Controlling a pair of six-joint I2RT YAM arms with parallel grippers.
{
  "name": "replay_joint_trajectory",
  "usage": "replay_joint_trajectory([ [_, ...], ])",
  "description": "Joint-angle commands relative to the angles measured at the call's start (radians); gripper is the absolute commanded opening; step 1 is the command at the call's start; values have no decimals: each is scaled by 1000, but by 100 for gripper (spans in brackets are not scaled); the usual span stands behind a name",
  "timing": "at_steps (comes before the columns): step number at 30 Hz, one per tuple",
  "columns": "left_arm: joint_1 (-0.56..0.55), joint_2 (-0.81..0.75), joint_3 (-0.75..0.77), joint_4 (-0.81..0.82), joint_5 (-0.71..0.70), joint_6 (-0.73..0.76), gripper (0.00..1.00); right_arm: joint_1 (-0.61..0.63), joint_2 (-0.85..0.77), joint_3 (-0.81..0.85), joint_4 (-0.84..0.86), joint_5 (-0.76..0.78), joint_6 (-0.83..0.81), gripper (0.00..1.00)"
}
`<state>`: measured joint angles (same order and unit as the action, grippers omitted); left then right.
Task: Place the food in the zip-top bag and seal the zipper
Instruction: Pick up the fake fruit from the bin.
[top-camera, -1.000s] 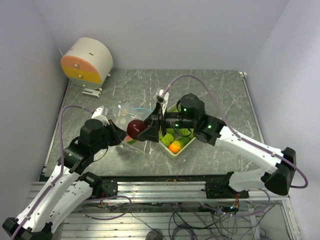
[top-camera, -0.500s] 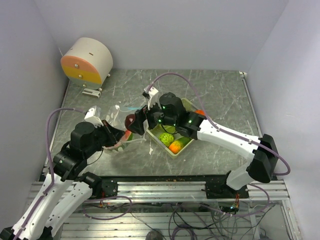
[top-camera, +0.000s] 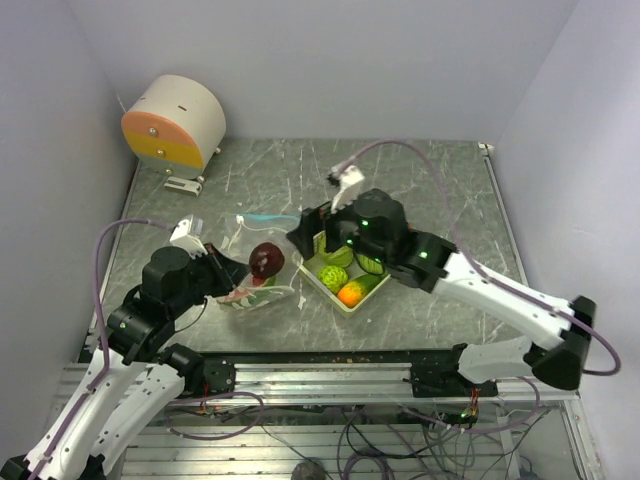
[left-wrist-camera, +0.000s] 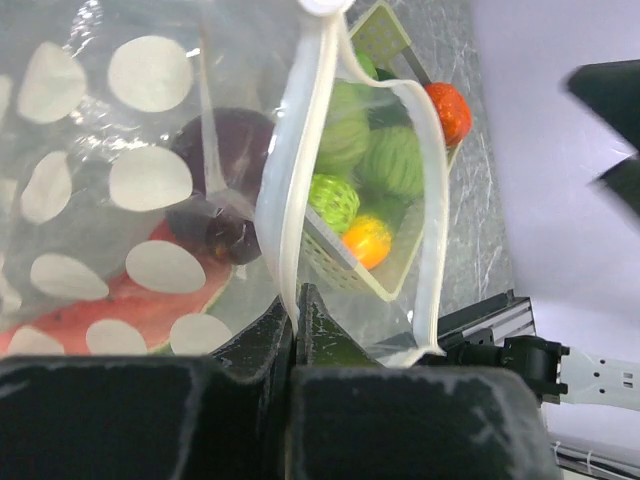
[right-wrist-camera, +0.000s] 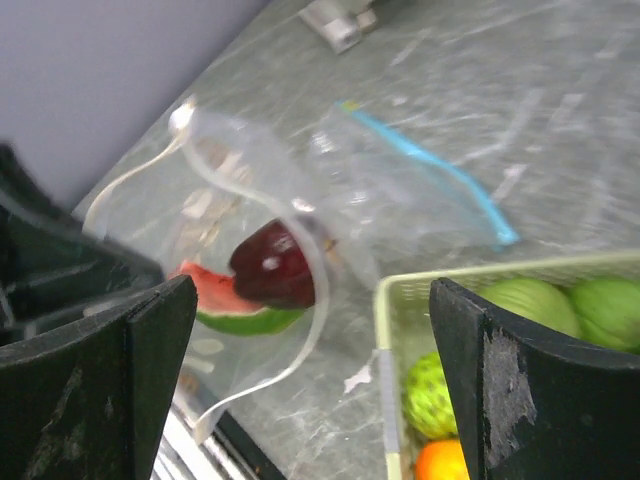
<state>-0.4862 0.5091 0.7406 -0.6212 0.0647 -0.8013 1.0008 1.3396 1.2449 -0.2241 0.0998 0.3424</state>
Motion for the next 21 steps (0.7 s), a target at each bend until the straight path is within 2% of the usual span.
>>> replay_joint_trajectory([
  [1,-2,-15,-17,35,10,-1,7,-16,-94,-9,-208,408,94,100],
  [3,-2,-13,-22,42,16,0,7,-83,-63,-1,-354,530,177,100],
  [5,-2,-6,-24,47,23,5,7,-202,-30,-15,-461,525,251,100],
  [9,-2,8,-20,52,40,18,7,-381,-27,-128,-399,415,256,100],
  [11,-2,11,-17,49,44,24,7,-416,-8,-146,-364,403,255,100],
  [15,-2,5,-15,33,40,31,7,-432,74,-114,-377,496,257,100],
  [21,-2,-8,-32,31,26,29,7,-474,166,-130,-326,460,228,100],
])
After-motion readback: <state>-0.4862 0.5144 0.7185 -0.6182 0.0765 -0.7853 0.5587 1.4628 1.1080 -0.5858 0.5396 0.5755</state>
